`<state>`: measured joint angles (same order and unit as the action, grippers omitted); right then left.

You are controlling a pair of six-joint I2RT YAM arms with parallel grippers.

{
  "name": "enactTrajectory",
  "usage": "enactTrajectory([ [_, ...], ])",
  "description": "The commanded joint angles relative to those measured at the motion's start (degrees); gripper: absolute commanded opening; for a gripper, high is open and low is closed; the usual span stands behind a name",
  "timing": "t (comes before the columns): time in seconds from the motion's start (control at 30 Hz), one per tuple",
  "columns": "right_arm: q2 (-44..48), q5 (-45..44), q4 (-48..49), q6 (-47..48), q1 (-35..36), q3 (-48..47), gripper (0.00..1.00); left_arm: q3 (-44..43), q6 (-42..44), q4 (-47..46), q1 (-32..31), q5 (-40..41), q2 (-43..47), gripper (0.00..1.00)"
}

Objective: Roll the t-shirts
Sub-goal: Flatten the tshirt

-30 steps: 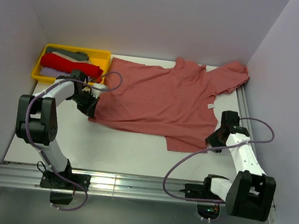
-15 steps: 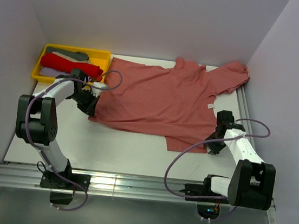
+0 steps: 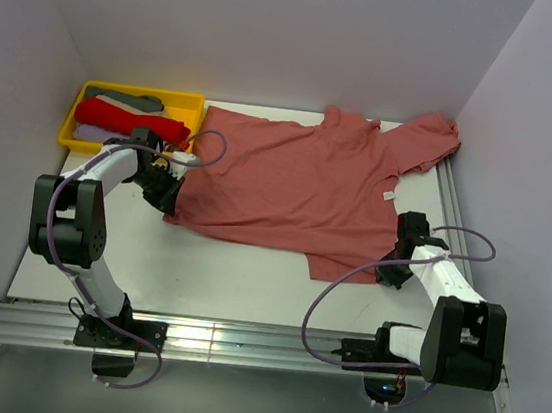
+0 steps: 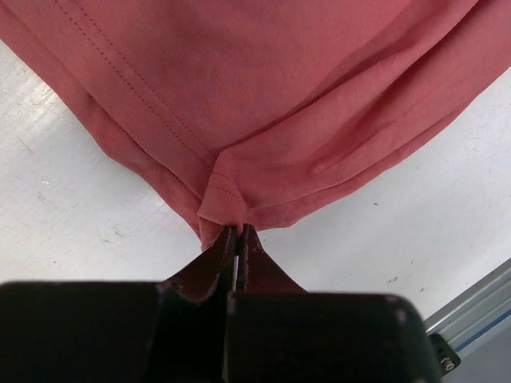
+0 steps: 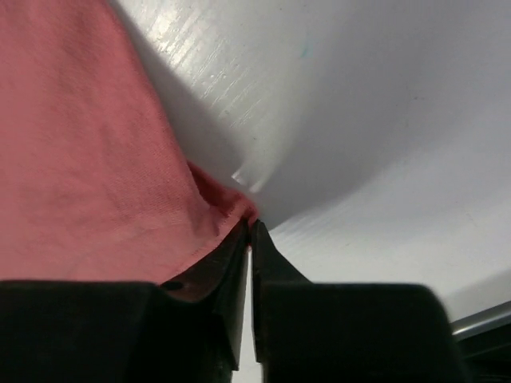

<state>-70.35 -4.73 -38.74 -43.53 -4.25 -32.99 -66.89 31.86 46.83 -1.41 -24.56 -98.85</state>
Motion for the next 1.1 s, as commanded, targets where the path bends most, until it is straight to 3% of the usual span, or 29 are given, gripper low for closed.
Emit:
enactTrajectory([
  [0.0, 2.8, -1.6, 1.9, -1.0, 0.4, 1.0, 0.06, -1.7, -0.7, 0.2, -0.5, -0.6, 0.9, 0.00],
  [0.07, 5.6, -1.7, 1.7, -1.2, 0.4, 1.0, 0.00, -1.7, -1.0, 0.2, -0.6, -0.3, 1.2, 0.01],
  [0.5, 31.5, 2.0, -12.7, -2.1, 0.4, -7.6, 0.00, -0.6, -1.7, 1.5, -0.7, 2.4, 6.2, 0.00],
  [1.07, 49.1, 6.2, -24.4, -2.7, 0.4, -13.4, 0.00, 7.4, -0.8, 4.6, -2.1, 9.8, 16.0, 0.00],
])
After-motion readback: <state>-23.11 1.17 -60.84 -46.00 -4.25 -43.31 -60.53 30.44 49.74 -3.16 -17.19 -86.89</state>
